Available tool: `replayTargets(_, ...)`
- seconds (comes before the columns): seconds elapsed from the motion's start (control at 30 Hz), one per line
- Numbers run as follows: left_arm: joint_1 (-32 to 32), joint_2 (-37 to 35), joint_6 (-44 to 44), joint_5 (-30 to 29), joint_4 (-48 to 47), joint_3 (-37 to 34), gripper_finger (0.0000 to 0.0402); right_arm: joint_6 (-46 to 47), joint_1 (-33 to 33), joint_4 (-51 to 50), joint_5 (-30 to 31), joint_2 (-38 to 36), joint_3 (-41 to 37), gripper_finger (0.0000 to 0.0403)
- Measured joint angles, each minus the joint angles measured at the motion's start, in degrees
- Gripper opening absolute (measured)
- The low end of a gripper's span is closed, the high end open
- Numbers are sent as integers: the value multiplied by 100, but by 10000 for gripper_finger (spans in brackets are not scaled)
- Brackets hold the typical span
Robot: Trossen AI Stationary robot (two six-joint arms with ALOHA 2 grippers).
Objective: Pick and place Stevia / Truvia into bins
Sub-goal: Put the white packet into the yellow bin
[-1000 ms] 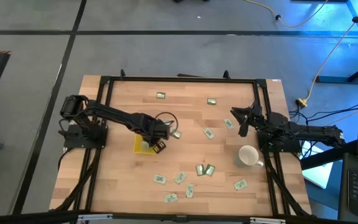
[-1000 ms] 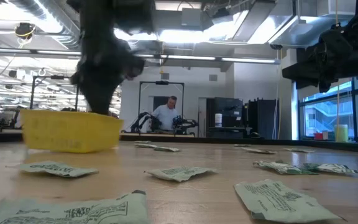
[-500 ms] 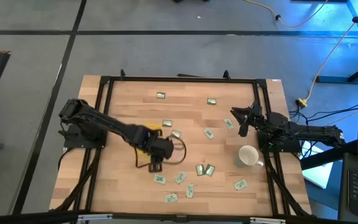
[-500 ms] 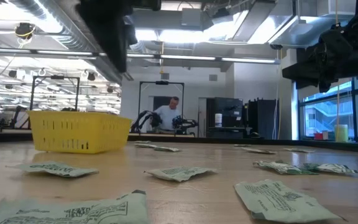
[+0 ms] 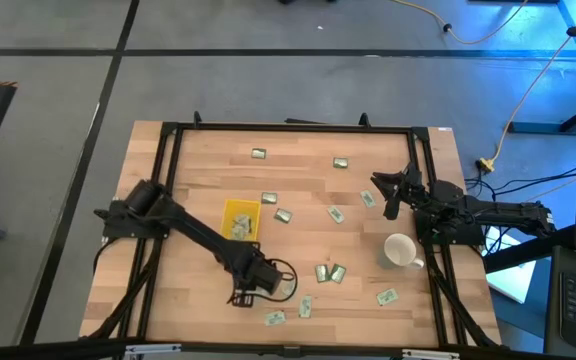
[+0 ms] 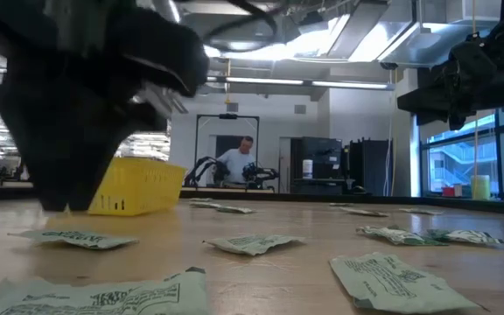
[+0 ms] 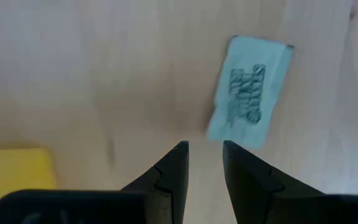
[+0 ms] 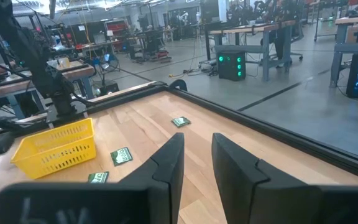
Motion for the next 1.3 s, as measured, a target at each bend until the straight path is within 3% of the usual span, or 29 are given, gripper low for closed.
replayTargets(0.4,16,283,-116,225,420,28,86,14,-2,0,-2,0,-2,87)
replayTargets(0.9,26,423,-464,192,334,22,7,5,-1,0,-2,0,-2,87)
replayTargets(1.13,111,151,-526,369,310,-29,2,-8,0,0,-2,0,-1,87)
replayTargets(1.3,214,-455,-561,380,220,-13,2,-8,0,0,-2,-2,-2,87)
